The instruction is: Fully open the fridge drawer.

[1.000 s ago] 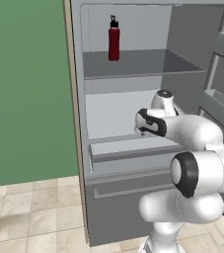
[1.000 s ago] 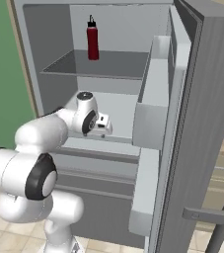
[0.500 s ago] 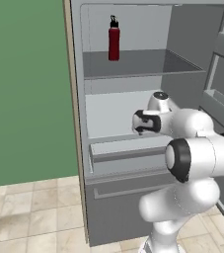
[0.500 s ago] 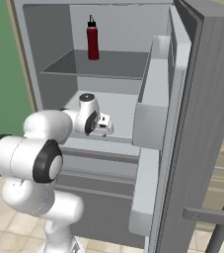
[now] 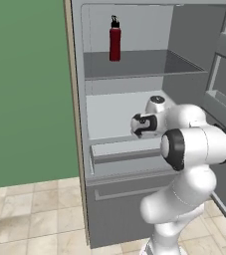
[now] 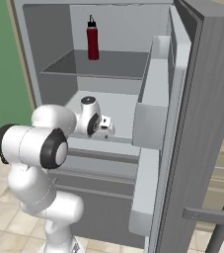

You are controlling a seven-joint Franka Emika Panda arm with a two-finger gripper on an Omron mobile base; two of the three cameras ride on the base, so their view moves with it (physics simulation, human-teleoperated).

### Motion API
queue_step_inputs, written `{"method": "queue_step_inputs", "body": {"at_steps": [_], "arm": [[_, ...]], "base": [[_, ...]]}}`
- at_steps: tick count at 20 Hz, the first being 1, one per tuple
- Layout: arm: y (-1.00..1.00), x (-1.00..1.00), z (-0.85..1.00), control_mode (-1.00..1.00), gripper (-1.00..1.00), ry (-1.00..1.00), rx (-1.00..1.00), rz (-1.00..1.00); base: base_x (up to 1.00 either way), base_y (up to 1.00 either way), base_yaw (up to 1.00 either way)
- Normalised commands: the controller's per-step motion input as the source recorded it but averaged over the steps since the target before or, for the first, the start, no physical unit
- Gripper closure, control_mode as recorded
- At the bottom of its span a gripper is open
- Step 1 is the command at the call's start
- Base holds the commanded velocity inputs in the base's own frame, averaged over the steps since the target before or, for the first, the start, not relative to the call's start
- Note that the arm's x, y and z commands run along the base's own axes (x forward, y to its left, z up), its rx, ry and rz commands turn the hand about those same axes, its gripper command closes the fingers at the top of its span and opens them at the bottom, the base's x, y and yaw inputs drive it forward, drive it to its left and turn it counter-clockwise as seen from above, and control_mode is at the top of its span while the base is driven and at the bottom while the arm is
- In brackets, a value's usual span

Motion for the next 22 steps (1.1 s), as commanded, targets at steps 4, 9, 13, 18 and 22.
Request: {"method": "queue_step_inputs", "body": {"at_steps": [4,9,13,18,22], "arm": [[0.00,0.14,-0.39,-1.00,-1.00,0.00,-0.04,0.00],[0.00,0.07,-0.46,-1.00,-1.00,0.00,-0.05,0.00],[-0.01,-0.01,-0.59,-1.00,-1.00,0.01,-0.07,0.00],[-0.09,-0.32,-0.65,-1.00,-1.00,0.05,-0.08,0.00],[-0.15,-0.66,-0.67,-1.00,-1.00,0.07,-0.07,0.00]], "base": [[0.00,0.00,0.00],[0.00,0.00,0.00],[0.00,0.00,0.00],[0.00,0.00,0.00],[0.00,0.00,0.00]]}}
